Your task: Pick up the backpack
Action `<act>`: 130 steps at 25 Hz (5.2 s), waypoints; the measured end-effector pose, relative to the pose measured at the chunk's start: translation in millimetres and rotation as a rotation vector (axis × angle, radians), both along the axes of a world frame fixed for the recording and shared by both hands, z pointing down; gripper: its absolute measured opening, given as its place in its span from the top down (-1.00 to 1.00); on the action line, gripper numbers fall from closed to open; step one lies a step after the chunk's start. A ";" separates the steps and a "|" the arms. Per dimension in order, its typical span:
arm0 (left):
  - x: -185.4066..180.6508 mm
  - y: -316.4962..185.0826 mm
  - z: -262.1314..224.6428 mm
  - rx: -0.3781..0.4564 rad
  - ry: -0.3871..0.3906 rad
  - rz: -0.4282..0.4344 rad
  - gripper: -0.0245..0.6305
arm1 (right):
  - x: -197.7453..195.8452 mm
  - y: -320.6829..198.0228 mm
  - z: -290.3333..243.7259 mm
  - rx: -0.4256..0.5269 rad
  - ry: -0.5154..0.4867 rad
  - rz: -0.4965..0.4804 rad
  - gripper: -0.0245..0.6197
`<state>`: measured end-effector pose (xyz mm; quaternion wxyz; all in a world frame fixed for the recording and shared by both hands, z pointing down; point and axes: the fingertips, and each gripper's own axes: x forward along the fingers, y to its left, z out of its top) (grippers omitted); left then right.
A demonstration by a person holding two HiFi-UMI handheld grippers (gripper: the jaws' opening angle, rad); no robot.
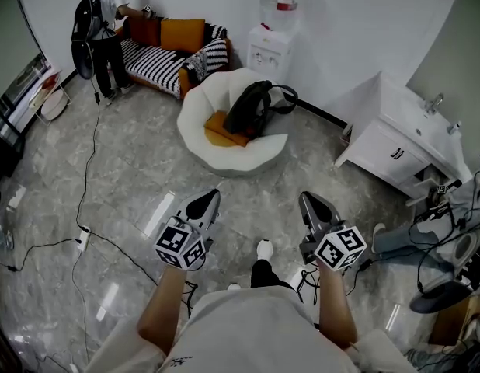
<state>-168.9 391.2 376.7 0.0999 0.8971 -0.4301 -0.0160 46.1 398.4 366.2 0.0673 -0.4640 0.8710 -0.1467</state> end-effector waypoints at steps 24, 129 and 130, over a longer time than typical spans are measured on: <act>103.1 -175.0 -0.6 -0.014 -0.059 -0.075 0.94 | 92.6 -191.1 22.0 -0.047 -0.038 -0.111 0.91; 162.9 -683.9 176.5 -0.426 -0.067 -0.263 0.94 | 128.6 -775.5 204.1 -0.277 0.358 -0.469 0.92; 161.5 -686.4 184.0 -0.439 -0.071 -0.275 0.94 | 127.7 -780.7 213.5 -0.284 0.379 -0.484 0.91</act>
